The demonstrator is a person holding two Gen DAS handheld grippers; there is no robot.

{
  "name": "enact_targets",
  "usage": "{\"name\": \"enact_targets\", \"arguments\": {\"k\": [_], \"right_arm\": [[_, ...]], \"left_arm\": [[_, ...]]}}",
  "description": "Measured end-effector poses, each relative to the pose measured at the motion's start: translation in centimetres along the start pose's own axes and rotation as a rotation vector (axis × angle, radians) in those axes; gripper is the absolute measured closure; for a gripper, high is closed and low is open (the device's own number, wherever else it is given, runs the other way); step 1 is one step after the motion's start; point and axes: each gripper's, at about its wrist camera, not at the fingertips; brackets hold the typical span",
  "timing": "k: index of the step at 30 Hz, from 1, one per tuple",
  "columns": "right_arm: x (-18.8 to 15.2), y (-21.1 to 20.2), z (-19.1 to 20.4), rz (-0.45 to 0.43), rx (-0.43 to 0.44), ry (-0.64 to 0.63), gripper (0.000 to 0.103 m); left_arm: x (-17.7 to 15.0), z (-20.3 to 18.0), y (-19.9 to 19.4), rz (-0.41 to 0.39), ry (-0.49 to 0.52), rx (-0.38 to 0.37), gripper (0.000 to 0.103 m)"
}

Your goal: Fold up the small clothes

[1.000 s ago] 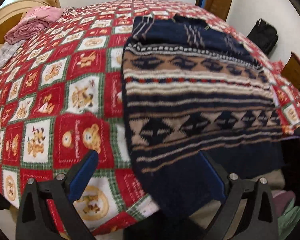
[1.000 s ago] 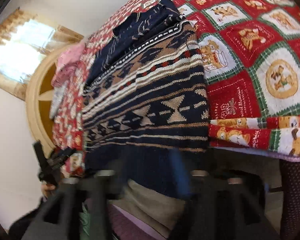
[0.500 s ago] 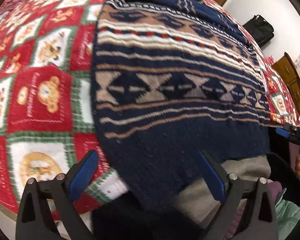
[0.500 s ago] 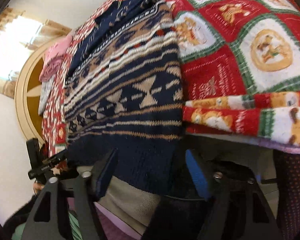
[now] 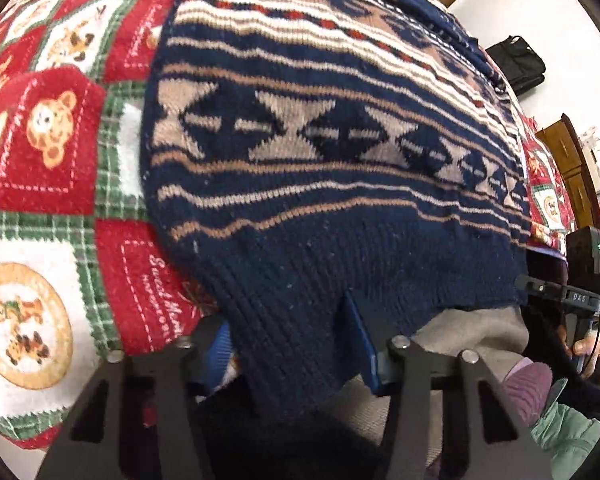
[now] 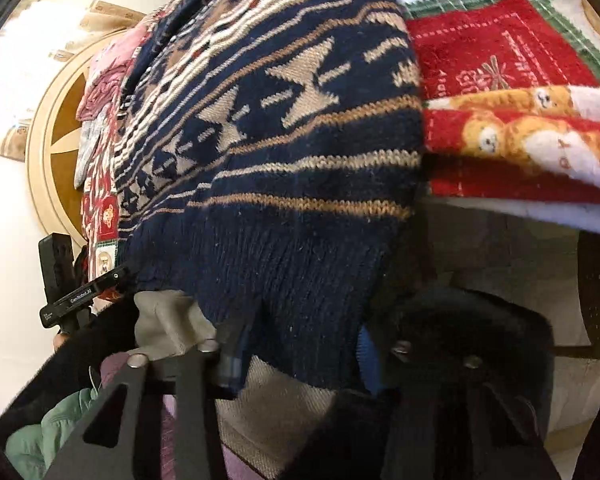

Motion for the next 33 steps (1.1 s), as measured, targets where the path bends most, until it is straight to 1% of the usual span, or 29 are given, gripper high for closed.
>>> {"name": "enact_targets", "arguments": {"k": [1, 2, 3, 5, 6, 7, 8, 9, 10, 11, 12, 13, 16, 21, 23, 25, 28, 30, 31, 33], "right_arm": [[0.0, -0.2, 0.0, -0.009, 0.012, -0.001, 0.074], [0.0, -0.4, 0.2, -0.020, 0.022, -0.005, 0.081], [0.0, -0.6, 0.4, -0.030, 0.027, -0.018, 0.083], [-0.1, -1.1, 0.9, -0.046, 0.019, -0.051, 0.085], [-0.1, -1.7, 1.5, -0.059, 0.009, -0.076, 0.086], [-0.1, -2.0, 1.8, -0.069, 0.007, -0.088, 0.086], [-0.2, -2.8, 2.1, -0.087, 0.014, -0.107, 0.087], [-0.2, -3.7, 2.5, -0.111, 0.029, -0.127, 0.090], [-0.2, -4.4, 2.9, -0.131, 0.047, -0.140, 0.090], [-0.2, -5.2, 3.2, -0.148, 0.077, -0.147, 0.090], [-0.2, -6.1, 3.5, -0.168, 0.125, -0.145, 0.091], [0.0, -6.5, 3.6, -0.177, 0.150, -0.141, 0.091], [0.3, -7.7, 3.9, -0.202, 0.230, -0.120, 0.094], [1.2, -8.5, 3.9, -0.213, 0.296, -0.087, 0.094], [1.9, -8.4, 4.4, -0.211, 0.298, -0.070, 0.094], [3.0, -9.1, 4.6, -0.218, 0.323, -0.053, 0.094], [5.8, -11.0, 5.0, -0.260, 0.390, -0.028, 0.094], [8.1, -12.1, 5.0, -0.300, 0.432, 0.000, 0.094], [9.7, -12.5, 4.8, -0.326, 0.444, 0.029, 0.094], [12.3, -12.6, 4.6, -0.372, 0.426, 0.068, 0.094]], "left_arm": [[0.0, 0.0, -0.1, -0.001, 0.001, -0.005, 0.056], [0.0, -0.1, -0.1, -0.002, 0.003, -0.009, 0.060], [0.0, -0.1, -0.2, -0.005, 0.002, -0.015, 0.062], [0.0, 0.1, -0.5, -0.007, -0.004, -0.024, 0.070], [0.1, 0.2, -0.7, -0.005, -0.007, -0.029, 0.072], [0.1, 0.4, -1.0, -0.005, -0.009, -0.032, 0.078], [0.2, 0.5, -1.4, -0.009, -0.010, -0.036, 0.080], [0.3, 0.6, -2.0, -0.019, -0.010, -0.050, 0.081], [0.4, 0.7, -2.6, -0.033, -0.008, -0.058, 0.082], [0.6, 0.5, -3.2, -0.053, -0.003, -0.065, 0.084], [0.7, 0.5, -3.9, -0.073, 0.001, -0.072, 0.085], [0.8, 0.6, -4.4, -0.088, 0.000, -0.080, 0.086], [1.1, 0.9, -5.3, -0.112, -0.020, -0.143, 0.089], [2.0, -0.3, -6.6, -0.143, 0.006, -0.176, 0.089], [2.8, -0.8, -7.0, -0.152, 0.004, -0.195, 0.089], [3.8, -1.5, -7.6, -0.167, 0.007, -0.203, 0.090], [5.7, -2.1, -9.4, -0.209, 0.016, -0.232, 0.090], [7.8, -2.2, -10.7, -0.247, 0.019, -0.255, 0.090], [8.8, -2.1, -11.2, -0.267, 0.017, -0.253, 0.090], [11.5, -1.3, -11.9, -0.304, -0.019, -0.235, 0.090]]}}
Point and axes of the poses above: each gripper's, at about its wrist camera, not at the fingertips, and y roughly the way its jaws point, z to its left, x to its top, and after that the axes turned 2 degrees about y, right-handed
